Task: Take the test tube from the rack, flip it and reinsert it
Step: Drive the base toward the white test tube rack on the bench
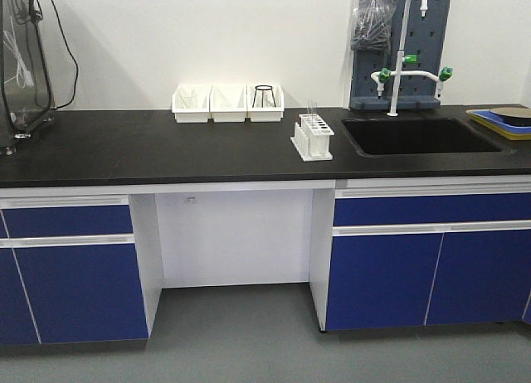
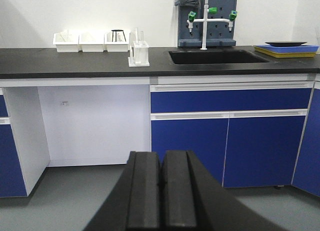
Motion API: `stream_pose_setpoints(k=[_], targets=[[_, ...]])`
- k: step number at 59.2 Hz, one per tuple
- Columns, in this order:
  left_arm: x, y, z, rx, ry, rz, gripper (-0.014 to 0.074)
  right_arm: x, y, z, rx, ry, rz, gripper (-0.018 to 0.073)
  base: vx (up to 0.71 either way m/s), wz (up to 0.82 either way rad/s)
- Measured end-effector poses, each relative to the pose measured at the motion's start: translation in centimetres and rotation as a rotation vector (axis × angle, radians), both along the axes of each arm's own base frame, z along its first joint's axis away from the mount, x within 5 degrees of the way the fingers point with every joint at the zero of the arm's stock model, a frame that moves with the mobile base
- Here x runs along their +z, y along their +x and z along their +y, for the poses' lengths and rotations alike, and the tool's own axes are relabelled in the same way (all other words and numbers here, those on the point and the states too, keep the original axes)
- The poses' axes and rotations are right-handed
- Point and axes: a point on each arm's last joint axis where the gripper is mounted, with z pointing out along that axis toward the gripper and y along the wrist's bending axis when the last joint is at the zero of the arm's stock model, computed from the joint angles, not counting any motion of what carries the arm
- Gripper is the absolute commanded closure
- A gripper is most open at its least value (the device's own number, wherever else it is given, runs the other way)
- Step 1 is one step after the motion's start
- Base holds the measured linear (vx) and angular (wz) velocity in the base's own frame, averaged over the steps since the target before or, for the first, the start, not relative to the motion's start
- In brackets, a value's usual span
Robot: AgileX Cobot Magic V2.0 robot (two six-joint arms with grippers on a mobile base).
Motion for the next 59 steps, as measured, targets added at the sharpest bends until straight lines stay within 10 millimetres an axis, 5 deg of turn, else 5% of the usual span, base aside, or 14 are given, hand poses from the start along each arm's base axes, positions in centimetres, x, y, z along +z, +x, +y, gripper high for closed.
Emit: stream_pose_setpoints(k=[59], targets=[[0.00,0.00,0.00,0.000,0.000,0.000,0.0603,0.00,0.00,0.00,0.000,0.000,0.000,0.0568,0.06,-0.01]])
